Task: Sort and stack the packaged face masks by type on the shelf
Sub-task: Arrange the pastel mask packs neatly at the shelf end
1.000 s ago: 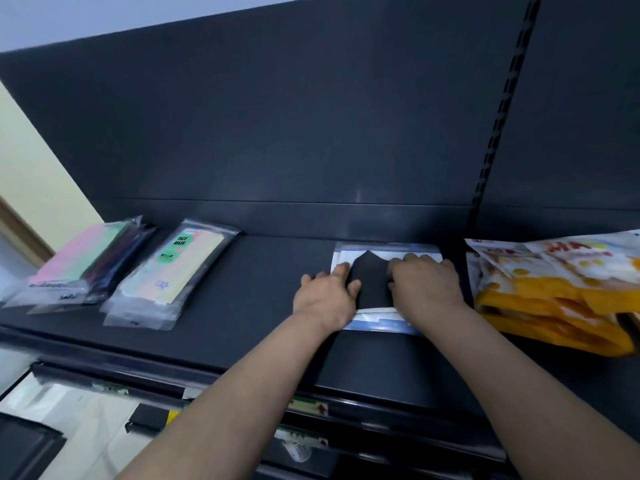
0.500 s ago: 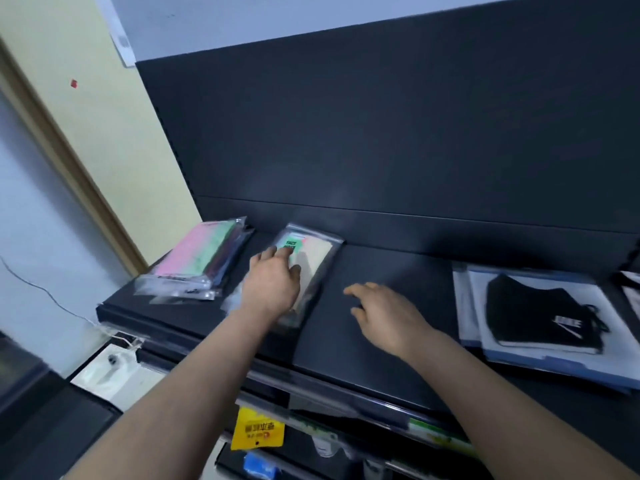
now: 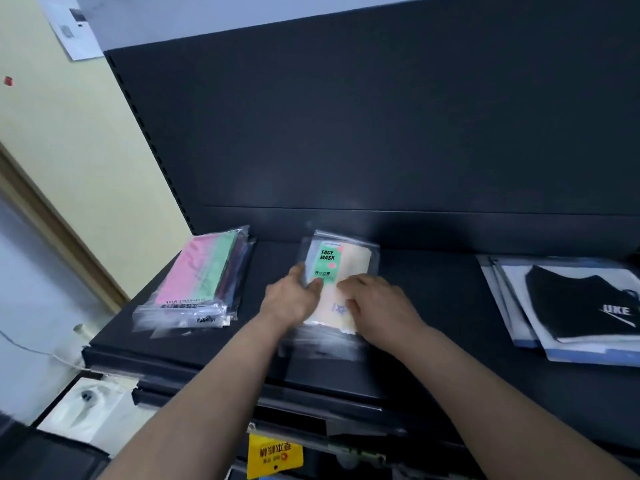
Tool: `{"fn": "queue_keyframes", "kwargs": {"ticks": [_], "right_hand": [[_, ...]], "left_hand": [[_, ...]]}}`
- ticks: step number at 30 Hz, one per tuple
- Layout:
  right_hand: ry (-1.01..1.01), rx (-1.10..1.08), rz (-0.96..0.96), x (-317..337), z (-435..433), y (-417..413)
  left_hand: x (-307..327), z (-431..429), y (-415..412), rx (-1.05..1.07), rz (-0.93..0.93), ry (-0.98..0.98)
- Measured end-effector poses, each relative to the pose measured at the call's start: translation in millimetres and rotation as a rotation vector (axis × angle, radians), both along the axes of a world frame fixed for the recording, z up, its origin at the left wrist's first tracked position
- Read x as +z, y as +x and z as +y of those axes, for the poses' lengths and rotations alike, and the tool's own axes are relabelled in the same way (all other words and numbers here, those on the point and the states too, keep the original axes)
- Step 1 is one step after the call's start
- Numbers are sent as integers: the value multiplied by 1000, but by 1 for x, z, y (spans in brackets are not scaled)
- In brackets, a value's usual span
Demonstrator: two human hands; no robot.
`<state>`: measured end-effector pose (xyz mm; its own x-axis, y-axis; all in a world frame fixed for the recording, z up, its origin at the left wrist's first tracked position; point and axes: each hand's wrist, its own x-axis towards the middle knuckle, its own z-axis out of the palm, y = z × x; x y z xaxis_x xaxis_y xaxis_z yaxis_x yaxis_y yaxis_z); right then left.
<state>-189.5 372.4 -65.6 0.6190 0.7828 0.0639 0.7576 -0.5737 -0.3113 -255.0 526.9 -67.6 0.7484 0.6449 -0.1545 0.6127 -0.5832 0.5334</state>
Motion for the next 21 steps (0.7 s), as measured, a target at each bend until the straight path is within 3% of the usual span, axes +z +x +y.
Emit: {"fn": "queue_keyframes", "kwargs": {"ticks": [7, 14, 17, 21], "right_hand": [[-56, -204, -94, 9, -85, 23], [-160, -392, -213, 16, -125, 35], [-72, -342, -261, 21, -111, 27], [31, -194, -211, 26, -62, 8]], "left_hand": [[4, -99, 41, -165, 69, 61], [6, -148, 58, -298, -6, -7], [13, -132, 45, -253, -45, 13], [36, -85, 14, -138, -103, 213]]}}
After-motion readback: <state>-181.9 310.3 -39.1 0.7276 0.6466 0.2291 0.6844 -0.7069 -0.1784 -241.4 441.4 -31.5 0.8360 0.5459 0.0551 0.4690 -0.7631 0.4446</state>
